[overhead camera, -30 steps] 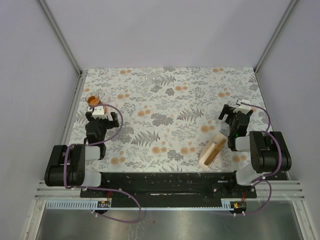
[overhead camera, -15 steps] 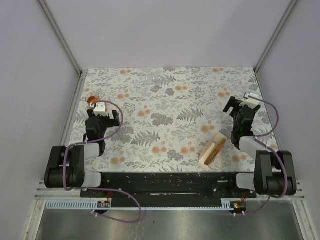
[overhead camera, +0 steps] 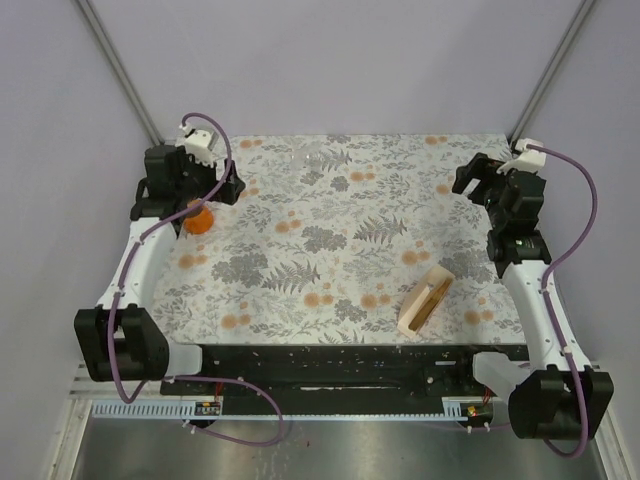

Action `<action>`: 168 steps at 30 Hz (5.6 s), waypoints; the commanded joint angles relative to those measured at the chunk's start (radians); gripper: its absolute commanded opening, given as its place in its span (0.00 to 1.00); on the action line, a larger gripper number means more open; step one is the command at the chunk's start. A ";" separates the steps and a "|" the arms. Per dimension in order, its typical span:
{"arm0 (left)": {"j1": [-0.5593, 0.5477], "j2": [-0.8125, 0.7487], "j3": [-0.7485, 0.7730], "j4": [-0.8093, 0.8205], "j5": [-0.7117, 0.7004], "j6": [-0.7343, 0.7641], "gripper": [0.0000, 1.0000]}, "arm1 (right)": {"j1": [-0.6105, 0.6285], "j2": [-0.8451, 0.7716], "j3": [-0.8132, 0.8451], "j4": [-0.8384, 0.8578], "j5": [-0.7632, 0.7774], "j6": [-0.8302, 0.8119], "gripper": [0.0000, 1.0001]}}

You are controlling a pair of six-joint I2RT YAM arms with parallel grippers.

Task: Place the coffee filter in the dripper

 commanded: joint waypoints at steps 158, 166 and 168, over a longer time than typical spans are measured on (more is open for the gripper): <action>0.010 -0.148 0.517 -0.824 0.214 0.139 0.96 | 0.700 0.408 0.736 -0.711 -0.546 -1.647 0.00; 0.004 -0.216 0.562 -0.872 0.372 0.147 0.99 | 0.876 0.445 0.819 -0.863 -0.259 -1.841 0.00; 0.001 -0.231 0.534 -0.870 0.392 0.202 0.99 | 0.913 0.449 0.820 -0.866 -0.201 -1.883 0.00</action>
